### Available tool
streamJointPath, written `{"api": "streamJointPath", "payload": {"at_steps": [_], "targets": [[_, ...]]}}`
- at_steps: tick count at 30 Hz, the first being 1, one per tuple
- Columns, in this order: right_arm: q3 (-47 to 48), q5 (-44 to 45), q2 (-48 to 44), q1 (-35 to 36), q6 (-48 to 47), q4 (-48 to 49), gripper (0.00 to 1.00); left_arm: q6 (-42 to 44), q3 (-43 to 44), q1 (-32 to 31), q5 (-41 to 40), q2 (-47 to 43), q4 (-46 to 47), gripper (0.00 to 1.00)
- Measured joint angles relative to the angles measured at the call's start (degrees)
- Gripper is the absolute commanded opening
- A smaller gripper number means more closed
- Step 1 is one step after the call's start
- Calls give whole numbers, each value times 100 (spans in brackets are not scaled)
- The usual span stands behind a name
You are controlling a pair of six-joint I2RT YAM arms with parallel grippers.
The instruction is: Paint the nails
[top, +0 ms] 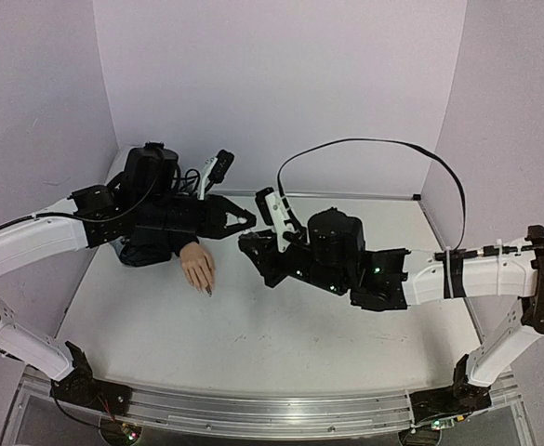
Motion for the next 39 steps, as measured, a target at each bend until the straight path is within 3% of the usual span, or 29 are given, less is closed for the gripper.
{"api": "streamJointPath", "payload": {"at_steps": [3,5,10,13,14,16,17,19,21,24,31,34,39], "targets": [[0,-356,-7,-133,9,-7,0,297,0,46,216,2,-11,0],[-7,-1084,-48,-365,57,-15,0,581,0,114,492,0,-7,0],[-472,-4586,-262,-1156,667,925,0,1338,2,170,1888,2,295,0],[-638,-5987,-262,-1268,1196,1628,0,1657,50,59,2844,0,415,0],[-680,-6277,-267,-1263,1338,1816,0,1725,74,22,3010,2,431,3],[-761,-6548,-302,-1252,1539,2103,0,1858,120,-79,3254,2,468,21],[-817,-6561,-334,-1248,1591,2199,0,1899,131,-103,3272,2,485,26],[-929,-6467,-413,-1268,1565,2258,0,1941,131,-138,3141,2,470,51],[-1097,-6137,-623,-1329,1394,2184,0,1952,127,-101,2789,-7,317,68],[-1285,-5429,-979,-1425,1189,2009,0,1910,101,-4,2179,-44,131,84],[-1314,-4002,-1137,-1491,780,1283,0,1250,-153,96,916,-415,-2,84],[-1178,-3536,-914,-1491,686,975,0,640,-155,94,466,-409,-7,79],[-990,-3119,-490,-1453,623,765,0,-232,-142,107,144,-114,20,76]]}}
